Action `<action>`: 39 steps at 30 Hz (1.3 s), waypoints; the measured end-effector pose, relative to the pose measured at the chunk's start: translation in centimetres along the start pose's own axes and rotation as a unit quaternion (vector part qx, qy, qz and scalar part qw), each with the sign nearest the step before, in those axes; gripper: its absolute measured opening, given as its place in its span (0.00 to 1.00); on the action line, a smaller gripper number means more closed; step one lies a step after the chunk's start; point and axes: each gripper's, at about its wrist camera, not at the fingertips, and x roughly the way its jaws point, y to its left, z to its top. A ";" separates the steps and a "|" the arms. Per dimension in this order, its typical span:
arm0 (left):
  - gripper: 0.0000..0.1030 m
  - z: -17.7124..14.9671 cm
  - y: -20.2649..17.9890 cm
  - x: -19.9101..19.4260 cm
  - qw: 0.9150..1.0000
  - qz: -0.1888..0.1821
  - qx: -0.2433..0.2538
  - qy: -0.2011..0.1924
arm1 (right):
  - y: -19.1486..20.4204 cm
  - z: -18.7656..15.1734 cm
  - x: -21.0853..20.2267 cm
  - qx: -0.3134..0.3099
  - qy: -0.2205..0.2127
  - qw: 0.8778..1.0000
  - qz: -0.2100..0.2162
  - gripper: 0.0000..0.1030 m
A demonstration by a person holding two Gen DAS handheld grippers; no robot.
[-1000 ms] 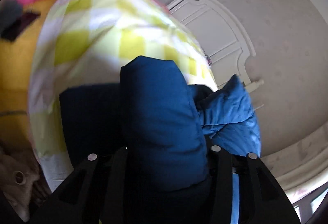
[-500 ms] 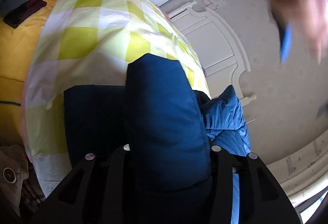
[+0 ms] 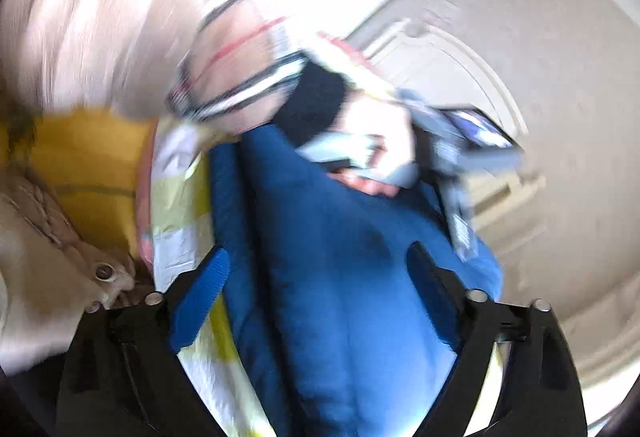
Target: Fold large clothes
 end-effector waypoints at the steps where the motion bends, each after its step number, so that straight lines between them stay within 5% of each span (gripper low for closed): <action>1: 0.98 0.0 0.0 -0.2 1.000 0.002 -0.001 -0.003 | -2.0 -0.4 -0.4 0.032 -0.004 0.999 -0.006 0.69; 6: 0.98 0.0 0.5 -0.4 0.999 0.023 -0.019 -0.022 | -16.4 -3.3 0.3 0.253 -0.039 0.966 -0.040 0.56; 12: 0.98 -0.3 1.1 -1.0 0.998 0.032 -0.035 -0.029 | -26.1 -3.2 9.4 0.351 -0.021 0.935 -0.053 0.39; 16: 0.98 -0.4 2.0 -1.2 0.997 0.040 -0.059 -0.035 | -25.3 -4.5 20.6 0.326 0.102 0.940 -0.014 0.31; 21: 0.98 -0.6 3.4 -0.9 0.995 0.029 -0.087 -0.027 | -26.8 -2.6 22.1 0.293 0.152 0.944 0.006 0.31; 26: 0.98 -0.8 3.6 -1.2 0.995 0.025 -0.094 -0.033 | -29.6 -1.8 19.1 0.357 0.089 0.930 -0.021 0.31; 28: 0.98 -0.7 3.8 -1.1 0.994 0.021 -0.097 -0.033 | -29.3 -3.0 21.6 0.370 0.125 0.920 -0.023 0.31; 29: 0.98 -0.7 3.9 -1.1 0.994 0.020 -0.099 -0.033 | -28.3 -3.7 23.8 0.355 0.159 0.921 -0.006 0.31; 30: 0.98 -0.7 3.9 -1.0 0.994 0.021 -0.101 -0.033 | -27.0 -4.0 25.0 0.330 0.162 0.930 -0.007 0.32; 34: 0.98 -0.8 4.2 -0.9 0.994 0.012 -0.109 -0.032 | -27.7 -2.7 25.0 0.316 0.184 0.931 -0.014 0.32; 39: 0.98 -0.8 4.3 -1.0 0.993 0.009 -0.113 -0.033 | -28.0 -0.9 20.6 0.362 0.121 0.924 -0.029 0.32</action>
